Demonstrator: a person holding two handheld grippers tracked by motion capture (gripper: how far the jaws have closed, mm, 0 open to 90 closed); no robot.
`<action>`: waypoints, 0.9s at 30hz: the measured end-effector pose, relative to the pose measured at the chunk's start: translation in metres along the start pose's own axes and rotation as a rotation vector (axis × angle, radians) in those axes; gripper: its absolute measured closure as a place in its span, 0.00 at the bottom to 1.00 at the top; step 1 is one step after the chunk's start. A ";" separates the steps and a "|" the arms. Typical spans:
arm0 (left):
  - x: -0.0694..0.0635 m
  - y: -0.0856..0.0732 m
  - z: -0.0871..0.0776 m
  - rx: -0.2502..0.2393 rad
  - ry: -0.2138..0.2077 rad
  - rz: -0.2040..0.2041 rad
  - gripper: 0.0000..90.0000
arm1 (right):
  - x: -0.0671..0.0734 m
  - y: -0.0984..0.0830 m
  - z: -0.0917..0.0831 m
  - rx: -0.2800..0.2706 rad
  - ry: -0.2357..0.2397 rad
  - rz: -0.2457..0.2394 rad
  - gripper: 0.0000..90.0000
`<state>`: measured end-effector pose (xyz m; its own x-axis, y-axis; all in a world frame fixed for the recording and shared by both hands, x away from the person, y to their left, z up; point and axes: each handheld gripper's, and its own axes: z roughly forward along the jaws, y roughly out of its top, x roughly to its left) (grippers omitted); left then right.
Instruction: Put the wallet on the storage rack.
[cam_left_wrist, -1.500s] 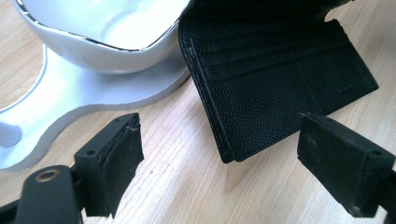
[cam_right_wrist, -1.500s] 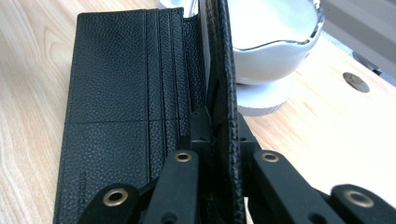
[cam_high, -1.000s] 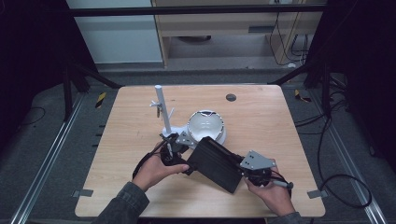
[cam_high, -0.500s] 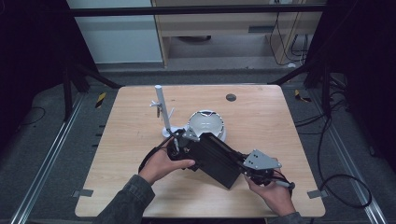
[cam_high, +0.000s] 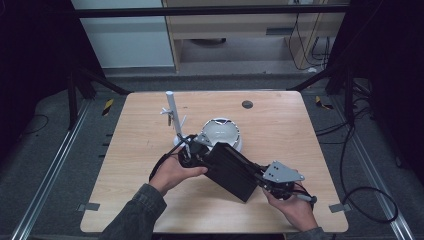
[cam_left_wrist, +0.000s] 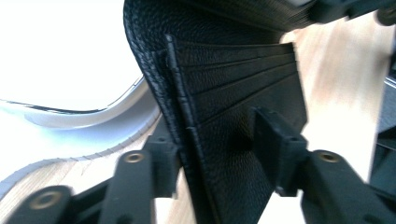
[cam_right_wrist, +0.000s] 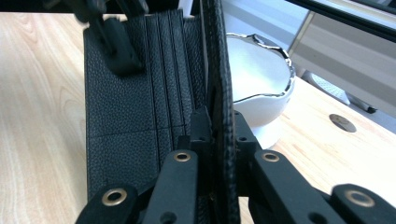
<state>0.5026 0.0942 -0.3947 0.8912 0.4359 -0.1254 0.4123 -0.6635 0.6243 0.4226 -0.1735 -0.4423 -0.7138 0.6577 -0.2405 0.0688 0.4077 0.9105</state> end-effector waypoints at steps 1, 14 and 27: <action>-0.001 0.001 -0.002 -0.001 -0.007 -0.003 0.67 | 0.000 -0.001 -0.001 0.004 0.005 -0.002 0.93; -0.026 0.033 -0.039 0.027 0.019 0.043 0.90 | 0.008 -0.011 0.004 0.080 0.089 0.027 0.61; -0.032 0.049 -0.083 0.006 0.075 0.061 0.90 | -0.001 -0.041 0.018 0.272 0.083 0.121 0.14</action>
<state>0.4785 0.0982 -0.2955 0.8982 0.4386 -0.0294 0.3593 -0.6939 0.6241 0.4331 -0.1797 -0.4849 -0.7428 0.6623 -0.0978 0.3325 0.4917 0.8048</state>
